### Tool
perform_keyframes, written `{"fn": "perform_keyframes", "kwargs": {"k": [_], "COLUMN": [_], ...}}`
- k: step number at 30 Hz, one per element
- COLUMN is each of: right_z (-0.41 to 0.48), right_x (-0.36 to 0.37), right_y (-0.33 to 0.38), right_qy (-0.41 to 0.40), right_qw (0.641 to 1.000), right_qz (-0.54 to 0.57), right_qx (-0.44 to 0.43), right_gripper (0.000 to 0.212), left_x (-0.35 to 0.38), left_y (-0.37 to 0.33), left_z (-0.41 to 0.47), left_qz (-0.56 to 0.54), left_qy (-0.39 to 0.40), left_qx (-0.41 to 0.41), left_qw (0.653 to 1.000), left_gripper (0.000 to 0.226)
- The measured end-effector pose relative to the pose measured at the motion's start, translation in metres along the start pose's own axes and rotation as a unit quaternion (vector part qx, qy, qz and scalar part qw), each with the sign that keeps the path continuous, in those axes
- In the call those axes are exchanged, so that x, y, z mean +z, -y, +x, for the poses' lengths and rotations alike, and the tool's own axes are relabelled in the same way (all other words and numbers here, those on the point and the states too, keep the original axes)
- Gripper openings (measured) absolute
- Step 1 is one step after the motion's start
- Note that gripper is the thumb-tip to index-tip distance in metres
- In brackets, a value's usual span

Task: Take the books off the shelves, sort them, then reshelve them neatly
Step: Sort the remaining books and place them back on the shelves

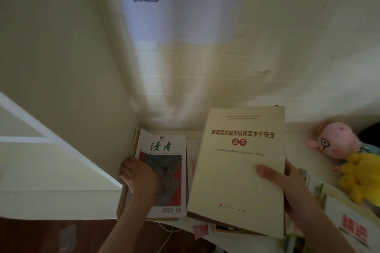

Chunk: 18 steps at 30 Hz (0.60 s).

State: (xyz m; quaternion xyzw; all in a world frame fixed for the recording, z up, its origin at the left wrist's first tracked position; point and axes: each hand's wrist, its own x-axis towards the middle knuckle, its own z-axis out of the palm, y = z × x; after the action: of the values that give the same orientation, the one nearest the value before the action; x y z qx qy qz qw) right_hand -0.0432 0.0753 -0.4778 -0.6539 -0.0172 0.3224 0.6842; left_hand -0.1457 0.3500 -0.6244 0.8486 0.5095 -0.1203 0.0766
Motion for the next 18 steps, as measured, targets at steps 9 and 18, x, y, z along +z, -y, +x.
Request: {"fn": "perform_keyframes", "kwargs": {"k": [9, 18], "right_z": [0.002, 0.002], "right_x": [-0.004, -0.008], "right_y": [-0.007, -0.017], "right_qy": [-0.012, -0.02], "right_qw": [1.0, 0.999], "right_qz": [0.009, 0.014], "right_qx": [0.016, 0.037], "right_gripper": [0.11, 0.105], "left_x": [0.004, 0.0], "left_y": [-0.015, -0.005], "left_z": [0.001, 0.009], "left_qz": [0.004, -0.148], "left_qy": [-0.061, 0.021], "left_qx": [-0.036, -0.02], "left_qw": [0.997, 0.989], "left_gripper": [0.045, 0.042]}}
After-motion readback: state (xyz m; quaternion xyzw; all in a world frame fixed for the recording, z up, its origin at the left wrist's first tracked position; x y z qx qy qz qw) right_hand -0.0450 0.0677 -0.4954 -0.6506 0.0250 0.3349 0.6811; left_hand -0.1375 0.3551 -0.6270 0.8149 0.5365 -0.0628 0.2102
